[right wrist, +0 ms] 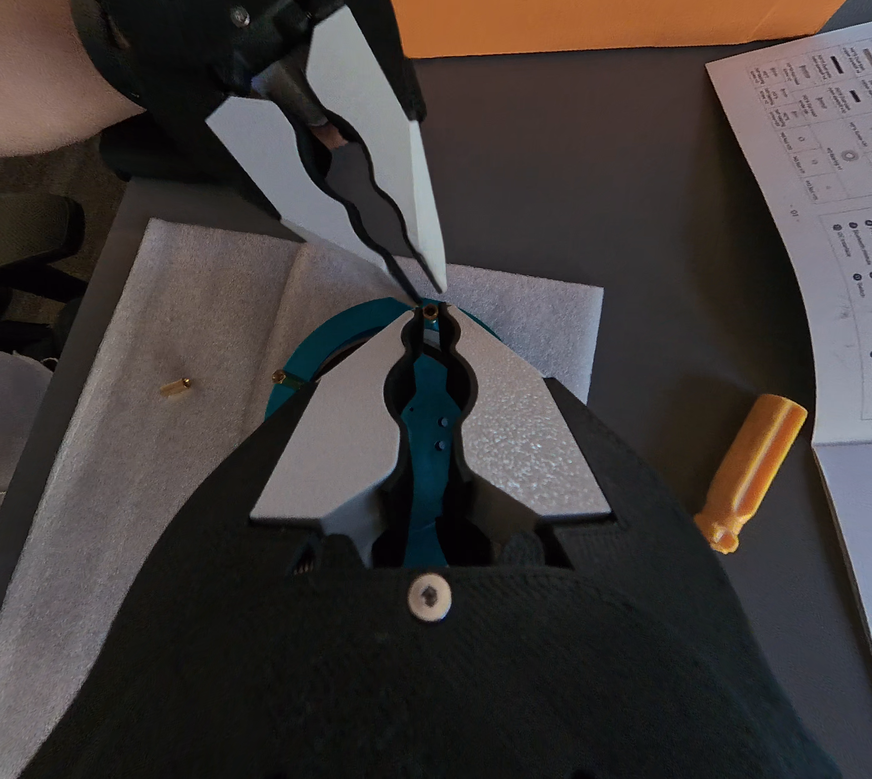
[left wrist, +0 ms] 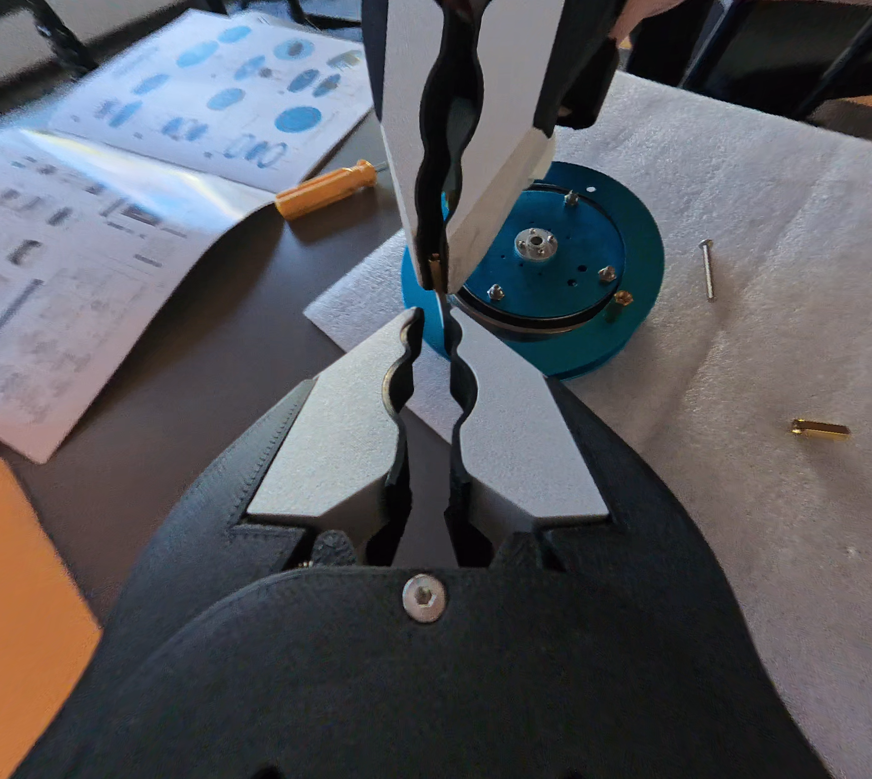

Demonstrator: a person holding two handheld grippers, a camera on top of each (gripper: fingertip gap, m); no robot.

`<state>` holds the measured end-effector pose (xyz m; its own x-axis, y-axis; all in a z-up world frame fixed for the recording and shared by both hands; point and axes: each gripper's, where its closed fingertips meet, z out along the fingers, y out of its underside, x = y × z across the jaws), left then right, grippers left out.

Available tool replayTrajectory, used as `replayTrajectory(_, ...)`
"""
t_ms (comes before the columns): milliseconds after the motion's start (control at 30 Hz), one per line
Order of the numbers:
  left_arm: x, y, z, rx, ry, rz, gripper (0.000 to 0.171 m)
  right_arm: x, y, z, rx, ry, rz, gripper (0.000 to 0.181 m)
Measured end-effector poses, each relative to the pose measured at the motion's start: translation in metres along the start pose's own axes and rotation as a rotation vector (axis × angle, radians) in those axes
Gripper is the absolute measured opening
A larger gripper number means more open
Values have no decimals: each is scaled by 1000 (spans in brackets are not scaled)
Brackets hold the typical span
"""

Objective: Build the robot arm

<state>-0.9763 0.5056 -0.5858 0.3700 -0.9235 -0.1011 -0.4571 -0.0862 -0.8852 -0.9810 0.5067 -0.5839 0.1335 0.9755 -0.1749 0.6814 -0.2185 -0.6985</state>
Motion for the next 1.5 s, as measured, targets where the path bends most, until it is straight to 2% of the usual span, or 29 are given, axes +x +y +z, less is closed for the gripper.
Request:
replayTrajectory(100,6,2,5,-18,80,-69,15,-1,-1,1,-5,-7,0,5)
replayTrajectory(200,6,1,7,-21,99,-74,6,0,-1,2,-10,7,-3,5)
replayTrajectory(333,6,5,10,-48,82,-36,5,0,1,3,3,-4,32,5)
replayTrajectory(367,6,7,12,-64,74,-23,10,-1,-1,3,25,-14,39,5)
replayTrajectory(567,5,11,15,-91,16,42,2,-3,0,2,9,-39,53,10)
replayTrajectory(633,5,9,14,-77,6,54,1,-3,-6,-6,-18,-37,-51,20)
replayTrajectory(700,6,9,14,-75,7,58,1,-8,-12,-13,-60,-61,-207,20)
replayTrajectory(833,6,9,14,-79,14,51,1,-4,-10,-16,-277,-8,-452,22)
replayTrajectory(1033,5,8,13,-70,17,46,1,-7,-10,-11,-399,7,-549,17)
replayTrajectory(1100,5,8,13,-67,18,44,1,-8,-9,-7,-400,0,-532,7)
replayTrajectory(1233,4,11,13,-87,8,59,2,-6,-6,-4,-409,22,-432,5)
replayTrajectory(1300,3,13,13,-98,-3,63,1,-4,-5,-2,-397,75,-271,5)
replayTrajectory(1400,3,15,14,-113,-5,69,1,-4,-4,0,-335,168,147,6)
replayTrajectory(1433,4,16,15,-116,0,71,1,-5,-3,1,-307,177,201,6)
replayTrajectory(1500,4,16,15,-116,-2,77,1,-5,-3,0,-291,173,147,6)
